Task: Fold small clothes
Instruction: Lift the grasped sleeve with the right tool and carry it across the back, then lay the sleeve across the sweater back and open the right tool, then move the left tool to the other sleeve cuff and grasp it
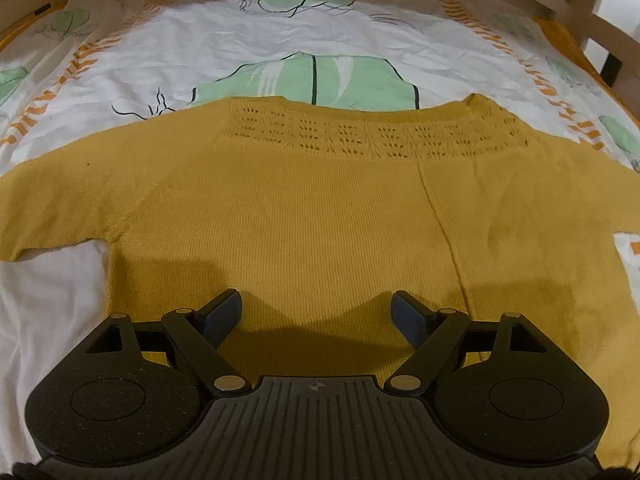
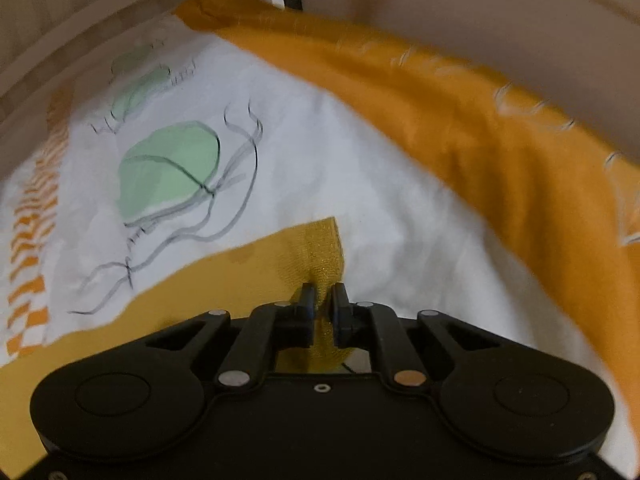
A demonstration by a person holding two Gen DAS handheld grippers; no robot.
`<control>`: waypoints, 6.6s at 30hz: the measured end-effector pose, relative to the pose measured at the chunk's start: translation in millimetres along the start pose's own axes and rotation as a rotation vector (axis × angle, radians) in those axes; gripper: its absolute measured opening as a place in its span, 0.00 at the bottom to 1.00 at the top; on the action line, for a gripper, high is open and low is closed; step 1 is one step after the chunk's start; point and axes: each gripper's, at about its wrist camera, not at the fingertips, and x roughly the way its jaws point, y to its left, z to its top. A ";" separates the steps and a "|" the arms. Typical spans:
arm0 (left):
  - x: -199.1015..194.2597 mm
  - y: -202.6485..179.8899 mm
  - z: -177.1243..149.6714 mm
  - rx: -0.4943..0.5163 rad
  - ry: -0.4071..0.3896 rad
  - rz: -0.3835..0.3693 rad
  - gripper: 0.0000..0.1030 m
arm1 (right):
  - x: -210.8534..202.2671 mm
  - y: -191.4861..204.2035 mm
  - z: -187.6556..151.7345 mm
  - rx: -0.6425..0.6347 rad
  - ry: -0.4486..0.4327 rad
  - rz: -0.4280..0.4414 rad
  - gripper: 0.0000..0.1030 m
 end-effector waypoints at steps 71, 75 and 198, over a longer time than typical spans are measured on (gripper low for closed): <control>-2.2 82.9 51.0 0.022 -0.013 0.077 0.78 | -93.7 348.0 -151.4 -0.548 -0.060 0.616 0.51; 20.3 84.6 44.0 0.017 0.068 0.093 0.78 | -68.0 328.1 -125.5 -0.522 -0.086 0.516 0.51; -67.2 397.5 -7.1 -0.800 -0.327 0.395 0.03 | -207.1 316.6 -299.2 -0.436 0.014 1.000 1.00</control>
